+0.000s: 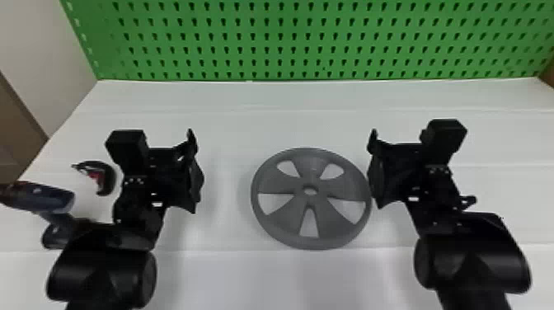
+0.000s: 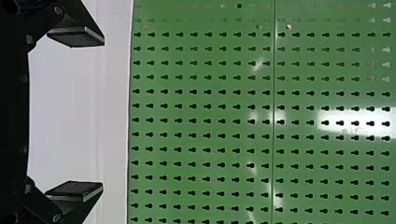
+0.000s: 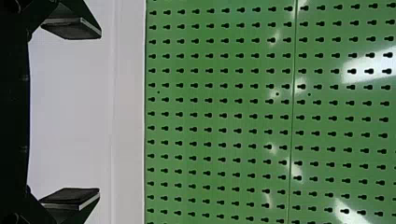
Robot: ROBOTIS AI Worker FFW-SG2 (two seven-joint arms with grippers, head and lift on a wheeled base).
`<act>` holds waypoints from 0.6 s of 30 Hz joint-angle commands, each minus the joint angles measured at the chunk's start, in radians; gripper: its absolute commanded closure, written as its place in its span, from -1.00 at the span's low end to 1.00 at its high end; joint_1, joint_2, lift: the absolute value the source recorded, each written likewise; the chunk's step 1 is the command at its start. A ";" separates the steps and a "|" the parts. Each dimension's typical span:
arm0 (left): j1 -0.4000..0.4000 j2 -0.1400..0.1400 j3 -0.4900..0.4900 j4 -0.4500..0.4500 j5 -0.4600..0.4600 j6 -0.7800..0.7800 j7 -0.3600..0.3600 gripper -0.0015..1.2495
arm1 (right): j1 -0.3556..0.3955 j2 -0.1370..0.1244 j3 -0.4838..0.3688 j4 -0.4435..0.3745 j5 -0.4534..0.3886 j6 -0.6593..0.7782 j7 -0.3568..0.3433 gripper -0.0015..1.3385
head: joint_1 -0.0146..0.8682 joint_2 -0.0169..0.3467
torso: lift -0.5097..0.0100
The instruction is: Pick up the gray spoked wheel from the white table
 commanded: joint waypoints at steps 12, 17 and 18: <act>0.001 0.000 0.000 0.000 0.001 0.000 0.000 -0.70 | 0.003 0.001 -0.005 -0.003 0.000 -0.001 -0.012 -0.84 | 0.78 -0.66 | 0.58; 0.001 0.000 0.002 0.000 0.001 0.000 0.000 -0.70 | 0.001 0.001 -0.005 -0.005 0.000 -0.001 -0.015 -0.84 | 0.78 -0.66 | 0.58; 0.001 0.000 0.002 0.000 0.003 0.000 0.000 -0.70 | 0.001 0.001 -0.005 -0.005 0.000 0.000 -0.017 -0.84 | 0.78 -0.66 | 0.58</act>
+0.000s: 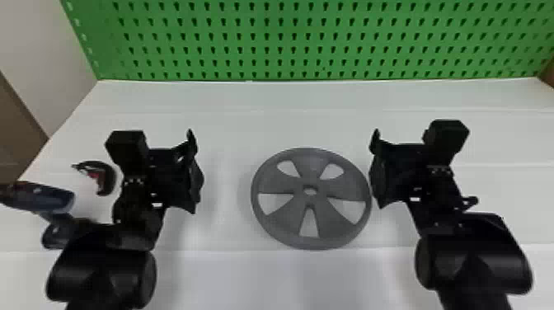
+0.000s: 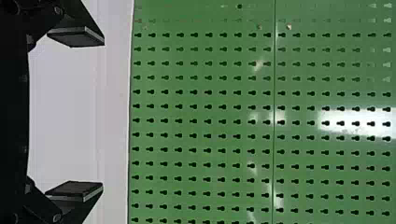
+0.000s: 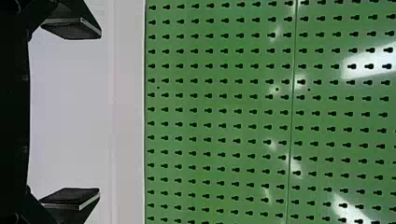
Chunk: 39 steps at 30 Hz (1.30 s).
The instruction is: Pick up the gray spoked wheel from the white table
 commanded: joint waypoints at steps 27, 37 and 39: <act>-0.002 0.000 0.001 0.000 0.008 0.005 0.000 -0.70 | -0.230 -0.054 0.038 -0.151 -0.063 0.804 -0.023 -0.84 | 0.78 -0.66 | 0.58; 0.000 0.002 -0.002 0.000 0.005 0.015 0.000 -0.70 | -0.380 -0.117 0.067 -0.119 -0.189 1.163 -0.132 -0.84 | 0.78 -0.66 | 0.58; 0.000 0.002 -0.004 0.000 0.003 0.015 0.000 -0.70 | -0.411 -0.127 0.067 -0.099 -0.206 1.213 -0.134 -0.84 | 0.78 -0.66 | 0.58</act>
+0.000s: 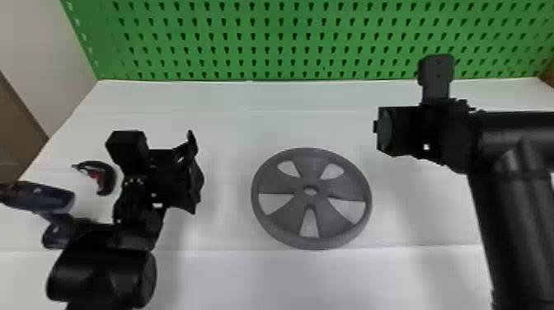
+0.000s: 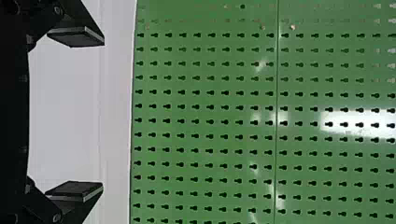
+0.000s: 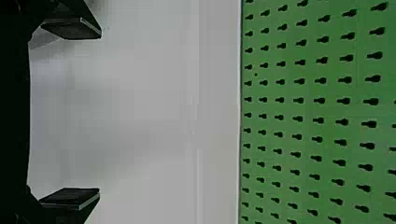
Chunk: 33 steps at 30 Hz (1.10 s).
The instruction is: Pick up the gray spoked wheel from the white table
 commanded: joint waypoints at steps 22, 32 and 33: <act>0.007 0.011 -0.008 0.000 -0.015 0.020 -0.002 -0.70 | -0.305 -0.108 0.061 0.388 -0.233 0.396 -0.005 -0.84 | 0.78 -0.66 | 0.58; 0.001 0.022 -0.024 0.000 -0.012 0.031 -0.002 -0.70 | -0.397 -0.152 0.162 0.559 -0.357 0.396 -0.005 -0.84 | 0.78 -0.66 | 0.58; -0.001 0.023 -0.025 0.000 -0.012 0.032 -0.002 -0.70 | -0.403 -0.155 0.173 0.567 -0.360 0.396 -0.005 -0.84 | 0.78 -0.66 | 0.58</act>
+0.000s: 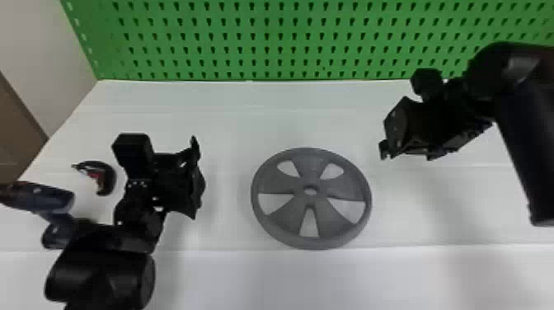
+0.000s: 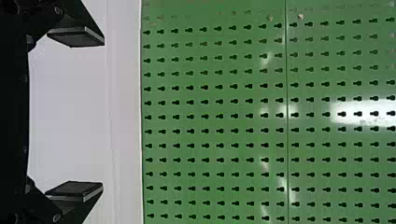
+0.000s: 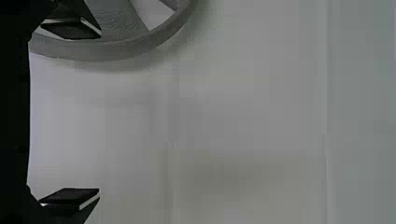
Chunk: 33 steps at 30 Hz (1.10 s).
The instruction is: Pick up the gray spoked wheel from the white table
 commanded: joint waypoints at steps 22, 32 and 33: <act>-0.009 0.010 -0.018 0.000 -0.003 0.012 0.001 -0.70 | -0.120 -0.085 0.240 0.250 -0.227 -0.021 0.000 -0.84 | 0.78 -0.66 | 0.58; -0.011 0.011 -0.019 0.000 -0.003 0.012 0.001 -0.70 | -0.137 -0.077 0.289 0.265 -0.215 0.000 0.000 -0.84 | 0.78 -0.66 | 0.58; -0.011 0.011 -0.019 0.000 -0.003 0.012 0.001 -0.70 | -0.137 -0.077 0.294 0.265 -0.216 0.001 0.000 -0.84 | 0.78 -0.66 | 0.58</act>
